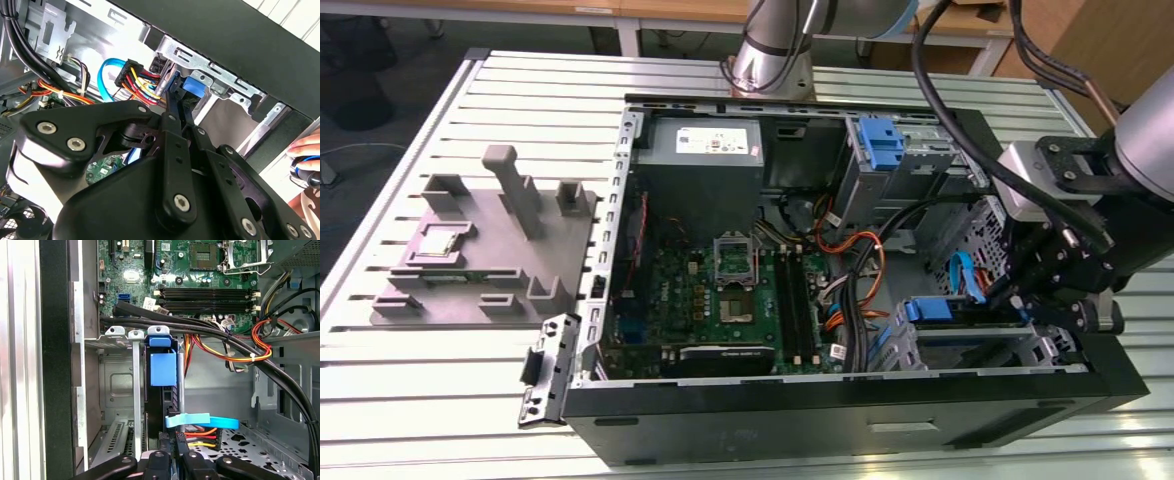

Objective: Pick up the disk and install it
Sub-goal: 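Insert the second disk wire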

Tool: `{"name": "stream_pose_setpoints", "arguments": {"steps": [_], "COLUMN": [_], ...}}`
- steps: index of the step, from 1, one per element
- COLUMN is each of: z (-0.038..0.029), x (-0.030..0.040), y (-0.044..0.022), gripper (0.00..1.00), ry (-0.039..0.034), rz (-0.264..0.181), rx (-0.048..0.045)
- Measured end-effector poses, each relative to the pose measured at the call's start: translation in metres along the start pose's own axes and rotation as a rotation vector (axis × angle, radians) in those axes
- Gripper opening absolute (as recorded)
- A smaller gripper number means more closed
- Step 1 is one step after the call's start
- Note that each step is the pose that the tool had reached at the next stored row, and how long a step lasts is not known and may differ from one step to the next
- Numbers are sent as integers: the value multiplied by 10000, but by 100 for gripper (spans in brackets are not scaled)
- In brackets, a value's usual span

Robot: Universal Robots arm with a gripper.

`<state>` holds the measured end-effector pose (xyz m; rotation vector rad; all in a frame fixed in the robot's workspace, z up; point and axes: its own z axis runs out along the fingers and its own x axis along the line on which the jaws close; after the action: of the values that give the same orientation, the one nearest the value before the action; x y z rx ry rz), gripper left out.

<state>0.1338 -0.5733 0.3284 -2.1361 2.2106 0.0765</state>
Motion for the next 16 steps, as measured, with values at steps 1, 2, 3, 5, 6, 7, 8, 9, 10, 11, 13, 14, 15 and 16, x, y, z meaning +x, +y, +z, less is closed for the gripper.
{"name": "stream_pose_setpoints", "arguments": {"steps": [1, 2, 3, 5, 6, 7, 8, 9, 10, 11, 13, 14, 15, 16], "z": [4, 4, 5, 8, 8, 13, 15, 15, 11, 9, 9, 8, 8, 5], "x": [0, 0, 0, 1, 1, 0, 1, 1, 1, 1, 1, 1, 1, 1], "y": [0, 0, 0, 0, 0, 0, 1, 0, 0, 0, 0, 0, 0, 0], "gripper": [16, 16, 16, 16, 16, 17, 17, 23, 23, 30, 30, 30, 30, 30], "ry": [3, 3, 2, -2, -3, -17, -17, -17, -9, -4, -3, -3, -5, -4], "rz": [0, 0, 0, 0, 0, 0, 0, 1, 0, 0, 0, 0, 1, 0], "rx": [0, 0, 0, 0, 0, -1, -2, -1, -1, 0, 0, 0, 0, 0]}}
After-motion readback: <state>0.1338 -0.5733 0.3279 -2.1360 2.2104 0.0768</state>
